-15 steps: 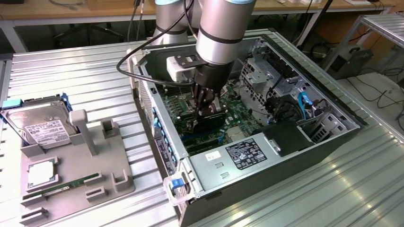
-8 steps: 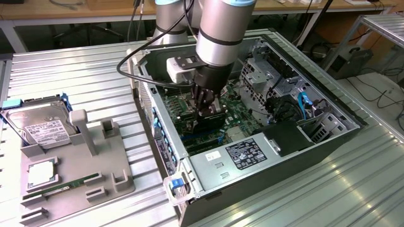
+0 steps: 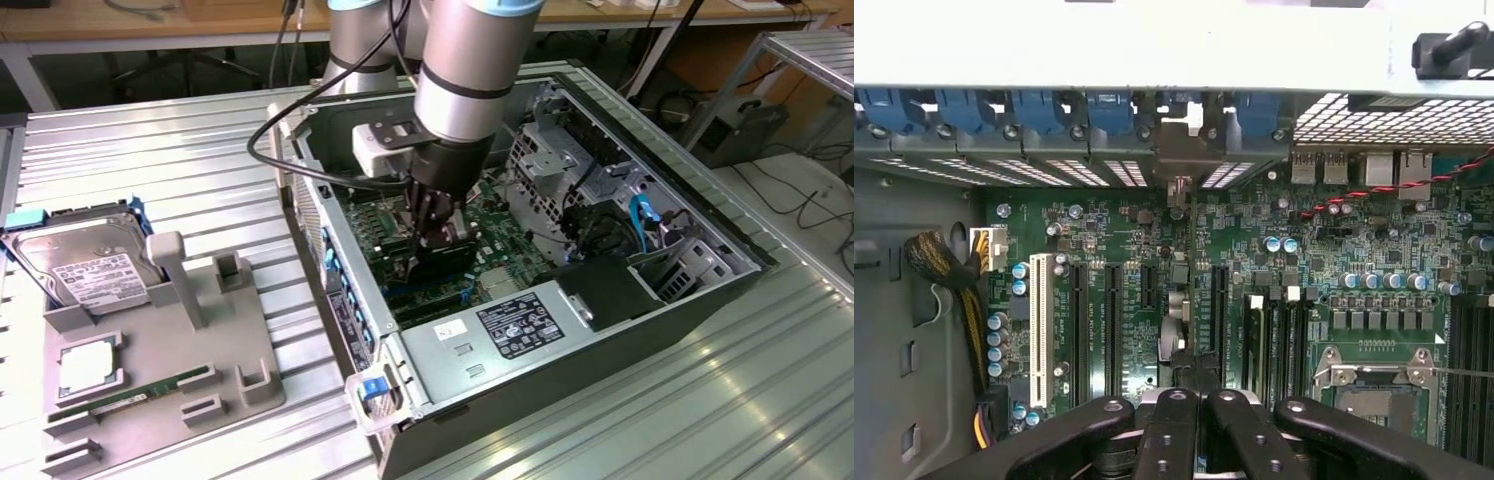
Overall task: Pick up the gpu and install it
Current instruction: 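Insert the gpu into the slot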
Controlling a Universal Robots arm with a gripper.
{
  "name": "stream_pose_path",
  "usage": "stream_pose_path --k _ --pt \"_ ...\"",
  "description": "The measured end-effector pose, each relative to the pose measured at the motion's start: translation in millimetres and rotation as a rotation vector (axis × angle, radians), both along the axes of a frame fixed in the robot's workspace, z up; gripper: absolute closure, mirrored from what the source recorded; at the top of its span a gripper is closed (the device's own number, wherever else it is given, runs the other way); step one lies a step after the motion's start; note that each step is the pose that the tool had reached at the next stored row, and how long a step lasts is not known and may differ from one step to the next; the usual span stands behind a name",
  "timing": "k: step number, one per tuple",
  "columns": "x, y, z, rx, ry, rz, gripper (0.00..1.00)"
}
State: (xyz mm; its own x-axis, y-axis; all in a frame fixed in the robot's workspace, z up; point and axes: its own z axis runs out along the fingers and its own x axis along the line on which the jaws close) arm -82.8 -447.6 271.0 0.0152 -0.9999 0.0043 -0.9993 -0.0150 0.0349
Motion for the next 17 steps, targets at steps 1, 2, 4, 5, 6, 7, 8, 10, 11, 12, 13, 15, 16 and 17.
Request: stream_pose_path --k 1,2,4,5,6,7,8,10,11,12,13,15,16,17 --pt "-0.3 0.0 -0.4 -0.0002 0.0002 0.0 0.89" --pt "-0.5 0.0 -0.6 -0.0003 0.0001 0.0 0.89" --pt "-1.3 0.0 -1.4 0.0001 0.0 0.0 0.89" --pt "-1.4 -0.2 -1.6 0.0 0.0 0.0 0.89" --pt "-1.4 -0.3 -1.8 -0.0001 0.0001 0.0 0.89" --pt "-1.5 -0.5 -2.2 -0.0004 0.0002 0.0 0.89" --pt "-1.5 -0.7 -2.9 -0.0006 0.0003 0.0 0.89" --pt "-1.4 -1.0 -4.4 -0.0004 0.0002 0.0 0.89" --pt "-1.4 -1.1 -5.1 -0.0001 0.0001 0.0 0.89" --pt "-1.4 -1.1 -5.2 -0.0001 0.0 0.0 0.89" --pt "-1.4 -1.1 -5.3 0.0001 0.0 0.0 0.89" --pt "-1.3 -0.7 -1.1 0.003 -0.0013 0.0 0.89" --pt "-1.3 -0.8 2.9 0.0033 -0.0017 0.0 0.89" --pt "-1.3 -0.9 8.2 0.0013 -0.0007 0.0 0.89"
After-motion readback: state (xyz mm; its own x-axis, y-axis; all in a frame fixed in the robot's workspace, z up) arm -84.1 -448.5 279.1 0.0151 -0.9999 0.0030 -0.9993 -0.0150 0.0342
